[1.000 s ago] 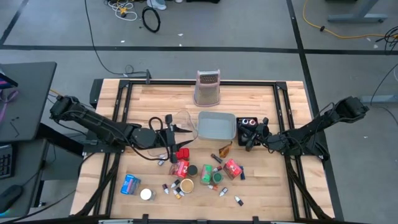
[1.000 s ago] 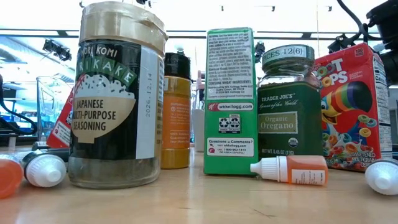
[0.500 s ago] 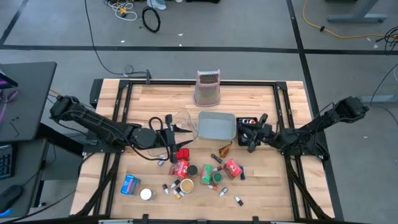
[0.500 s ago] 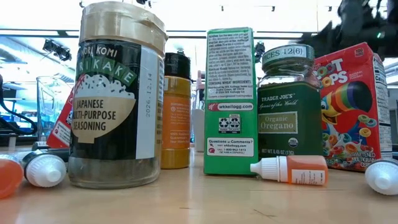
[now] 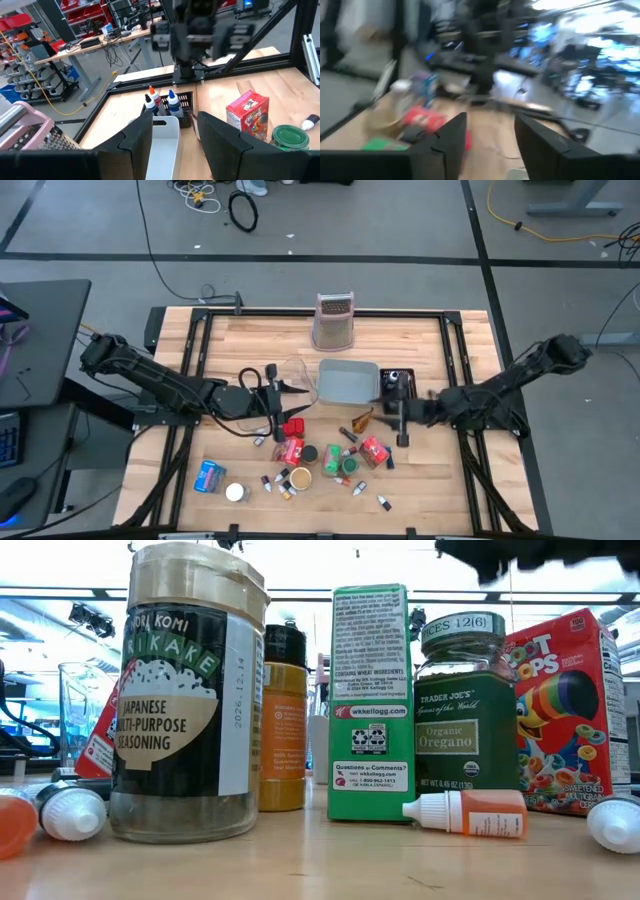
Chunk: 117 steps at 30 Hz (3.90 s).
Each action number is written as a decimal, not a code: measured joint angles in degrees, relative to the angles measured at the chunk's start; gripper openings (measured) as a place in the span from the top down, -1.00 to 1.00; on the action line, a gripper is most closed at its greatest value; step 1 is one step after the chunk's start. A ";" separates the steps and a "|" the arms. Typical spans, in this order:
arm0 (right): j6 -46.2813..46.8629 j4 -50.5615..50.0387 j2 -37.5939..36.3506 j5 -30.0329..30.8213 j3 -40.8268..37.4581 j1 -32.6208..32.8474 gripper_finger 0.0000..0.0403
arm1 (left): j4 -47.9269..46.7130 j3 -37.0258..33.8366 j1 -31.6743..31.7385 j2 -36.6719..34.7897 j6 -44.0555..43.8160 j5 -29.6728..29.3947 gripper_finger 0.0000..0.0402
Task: Pick & Place Kitchen Items
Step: Put the green cereal box into the gray bin
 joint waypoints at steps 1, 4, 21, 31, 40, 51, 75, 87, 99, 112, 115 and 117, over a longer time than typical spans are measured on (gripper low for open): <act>-0.17 -5.97 0.00 -0.89 3.05 0.56 0.06 | -0.18 0.00 0.00 0.00 -0.04 0.64 0.18; 0.79 -20.96 0.00 -2.28 10.98 2.01 0.02 | -0.25 0.00 0.00 0.00 -0.06 5.29 0.18; 4.92 -28.88 1.33 -3.78 15.36 3.04 0.01 | 0.48 -0.09 -2.31 7.01 -9.53 16.11 0.18; 4.91 -28.95 1.84 -3.24 15.31 2.93 0.01 | 0.14 -0.06 -5.81 7.68 -6.85 13.37 0.18; 5.46 -26.52 5.30 -3.83 15.31 2.91 0.01 | -1.16 -0.02 -5.81 7.61 -3.44 16.03 0.18; 0.05 -10.19 18.77 -4.07 15.31 2.13 -0.30 | -1.25 -0.02 -5.80 7.63 -4.12 9.45 -0.05; 28.30 -33.41 36.83 -12.80 36.43 0.78 -0.73 | -1.32 -0.02 -5.83 7.63 -4.56 9.51 -0.12; 29.40 -36.31 38.00 -13.92 36.86 0.81 -0.73 | -1.51 -0.02 -5.84 7.63 -4.60 10.17 -0.12; 27.43 -36.95 38.32 -13.31 36.86 0.82 -0.73 | -2.72 -0.02 -5.82 7.63 -5.89 10.17 -0.12; 28.91 -36.56 36.13 -12.33 36.73 0.83 -0.73 | -2.93 -0.02 -5.82 7.63 -6.12 10.19 -0.12; 30.10 -36.45 36.13 -12.27 36.73 0.81 -0.73 | -2.98 -0.02 -5.84 7.63 -7.38 10.19 -0.12; 30.16 -36.28 36.13 -12.98 36.73 0.81 -0.73 | -3.00 -0.02 -5.81 7.63 -7.55 10.19 -0.12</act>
